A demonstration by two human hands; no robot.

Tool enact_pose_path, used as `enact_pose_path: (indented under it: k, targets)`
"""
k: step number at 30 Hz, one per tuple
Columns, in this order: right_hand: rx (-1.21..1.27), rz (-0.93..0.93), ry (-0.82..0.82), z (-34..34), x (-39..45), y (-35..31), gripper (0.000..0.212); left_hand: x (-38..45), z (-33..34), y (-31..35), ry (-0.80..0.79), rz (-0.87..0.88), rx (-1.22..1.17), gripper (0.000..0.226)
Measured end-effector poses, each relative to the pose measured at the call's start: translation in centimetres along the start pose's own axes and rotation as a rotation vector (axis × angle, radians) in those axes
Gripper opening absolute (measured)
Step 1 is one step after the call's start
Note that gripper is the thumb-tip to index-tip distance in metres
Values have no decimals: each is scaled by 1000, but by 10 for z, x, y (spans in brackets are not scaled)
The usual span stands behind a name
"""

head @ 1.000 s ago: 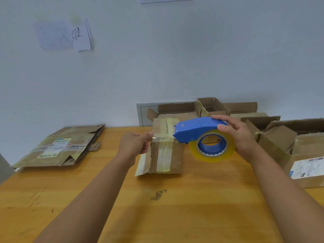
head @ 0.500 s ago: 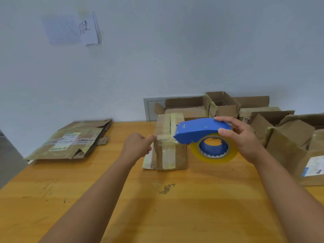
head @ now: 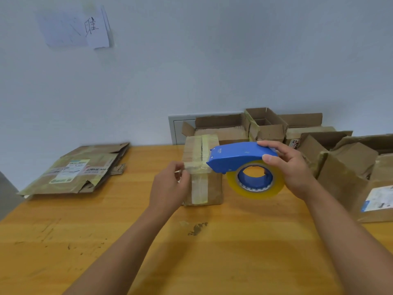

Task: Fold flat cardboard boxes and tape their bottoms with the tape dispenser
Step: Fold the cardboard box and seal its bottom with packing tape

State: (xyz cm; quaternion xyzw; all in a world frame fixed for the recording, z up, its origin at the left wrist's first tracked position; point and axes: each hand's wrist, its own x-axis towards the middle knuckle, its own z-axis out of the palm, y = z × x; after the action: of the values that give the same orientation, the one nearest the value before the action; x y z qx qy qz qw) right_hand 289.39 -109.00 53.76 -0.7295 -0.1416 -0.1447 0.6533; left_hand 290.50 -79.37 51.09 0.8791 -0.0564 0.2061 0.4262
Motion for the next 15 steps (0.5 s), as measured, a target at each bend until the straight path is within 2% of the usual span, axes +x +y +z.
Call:
enact_pose_path:
  k: [4, 6, 8, 10, 15]
  targets:
    - [4, 7, 19, 1, 0, 3, 29, -4, 0, 4, -18, -4, -19, 41]
    - [5, 15, 24, 2, 0, 3, 29, -5, 2, 1, -9, 109, 249, 51]
    - [8, 24, 25, 4, 0, 3, 28, -5, 9, 3, 37, 296, 524, 58]
    - [11, 26, 26, 8, 0, 1, 31, -1, 18, 10, 33, 473, 581, 57]
    - [19, 18, 31, 17, 2, 1, 38, 19, 12, 4, -10, 716, 512, 38]
